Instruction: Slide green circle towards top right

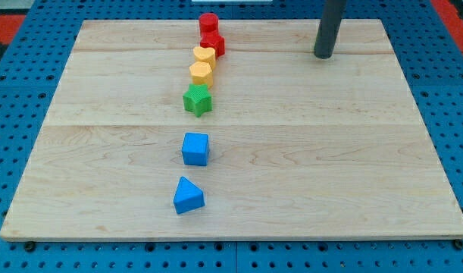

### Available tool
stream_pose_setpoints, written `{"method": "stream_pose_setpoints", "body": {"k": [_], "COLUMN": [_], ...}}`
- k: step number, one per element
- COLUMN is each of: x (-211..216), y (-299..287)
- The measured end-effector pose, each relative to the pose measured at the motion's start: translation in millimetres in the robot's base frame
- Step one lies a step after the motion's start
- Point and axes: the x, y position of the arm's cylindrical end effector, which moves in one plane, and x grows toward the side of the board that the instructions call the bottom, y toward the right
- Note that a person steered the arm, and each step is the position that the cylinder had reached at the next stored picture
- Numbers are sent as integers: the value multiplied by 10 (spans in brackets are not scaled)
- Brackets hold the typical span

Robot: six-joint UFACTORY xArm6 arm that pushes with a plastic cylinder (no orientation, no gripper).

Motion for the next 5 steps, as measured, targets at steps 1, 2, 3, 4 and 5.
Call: {"method": "stream_pose_setpoints", "body": {"k": [1, 2, 3, 4, 5], "x": [786, 1407, 1541, 1230, 951], "y": [-250, -916, -2069, -2717, -2170]}}
